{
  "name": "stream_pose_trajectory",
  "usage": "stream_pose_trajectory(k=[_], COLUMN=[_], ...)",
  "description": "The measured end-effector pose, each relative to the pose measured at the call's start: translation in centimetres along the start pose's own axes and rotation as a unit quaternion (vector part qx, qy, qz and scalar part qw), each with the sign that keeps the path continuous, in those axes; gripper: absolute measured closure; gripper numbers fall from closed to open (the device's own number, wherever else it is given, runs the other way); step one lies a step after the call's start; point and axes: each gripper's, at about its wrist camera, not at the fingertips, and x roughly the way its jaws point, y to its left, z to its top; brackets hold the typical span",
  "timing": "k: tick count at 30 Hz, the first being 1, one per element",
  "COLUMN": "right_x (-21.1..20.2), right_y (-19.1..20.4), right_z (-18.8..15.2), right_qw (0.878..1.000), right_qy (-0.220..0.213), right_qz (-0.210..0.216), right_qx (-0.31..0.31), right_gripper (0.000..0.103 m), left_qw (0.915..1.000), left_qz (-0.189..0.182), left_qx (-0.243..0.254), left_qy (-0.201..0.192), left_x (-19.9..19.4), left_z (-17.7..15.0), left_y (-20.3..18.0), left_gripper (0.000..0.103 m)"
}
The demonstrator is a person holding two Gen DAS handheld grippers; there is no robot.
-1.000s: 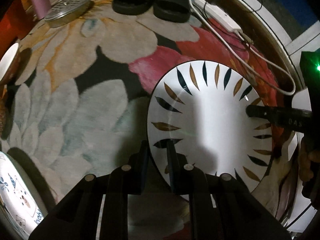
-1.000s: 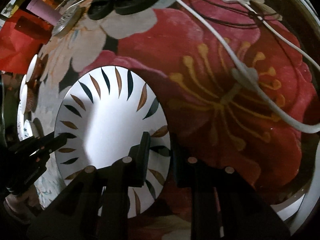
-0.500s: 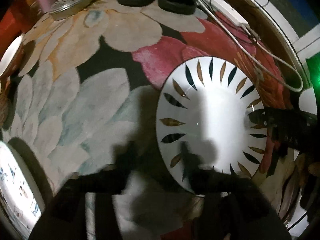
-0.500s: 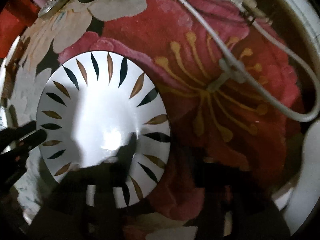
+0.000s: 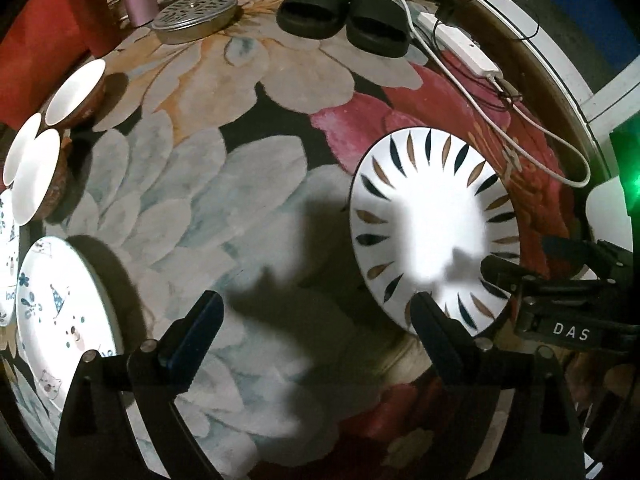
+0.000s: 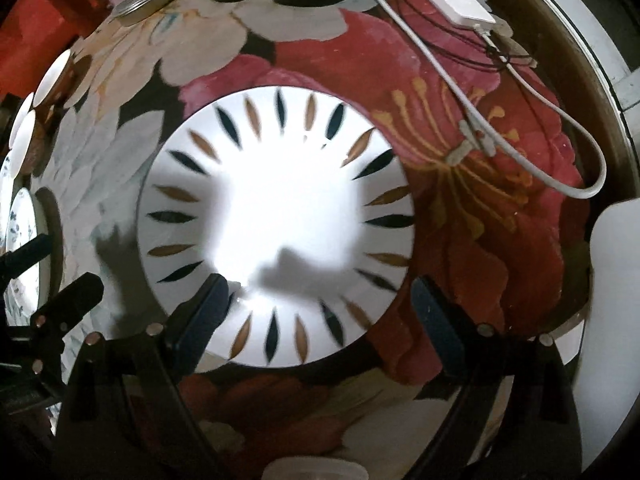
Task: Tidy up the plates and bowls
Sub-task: 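Move both tools to the larger blue bear 'lovable' plate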
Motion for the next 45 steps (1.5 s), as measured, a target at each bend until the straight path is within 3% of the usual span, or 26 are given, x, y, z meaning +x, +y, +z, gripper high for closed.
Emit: stream_pose_trajectory(k=[14,22,31,36,41,45], right_x=[-1.2,-0.7,-0.9,-1.4,-1.3,-0.7], right_y=[4.4,10.1,17.8,21.2,23.7,25.5], right_z=[0.7,1.0,0.6,0.4,0.0,-0.4], right_qw=[0.999,0.996,0.987,0.981,0.975,0.971], right_qy=[-0.01,-0.007,-0.001,-0.002,-0.004,0.001], right_qz=[0.013,0.033,0.071,0.076,0.073,0.074], right_qx=[-0.041,-0.085,-0.144,-0.18,-0.21,-0.226], right_gripper=[0.009,0.009,0.009,0.009,0.009,0.009], left_qw=[0.9984,0.9941,0.9899,0.9839,0.9698,0.9665], left_qz=[0.016,0.041,0.084,0.087,0.077,0.082], left_qx=[-0.052,-0.1,-0.113,-0.155,-0.23,-0.24], left_qy=[-0.015,-0.008,-0.018,-0.021,-0.027,-0.037], left_x=[-2.0,-3.5,-8.9,-10.1,-9.7,-9.6], left_z=[-1.9,-4.6,-7.9,-10.4,-13.0,-13.8], left_y=[6.1,12.3,19.0,22.2,25.7,27.1], left_gripper=[0.008,0.008,0.008,0.008,0.008,0.008])
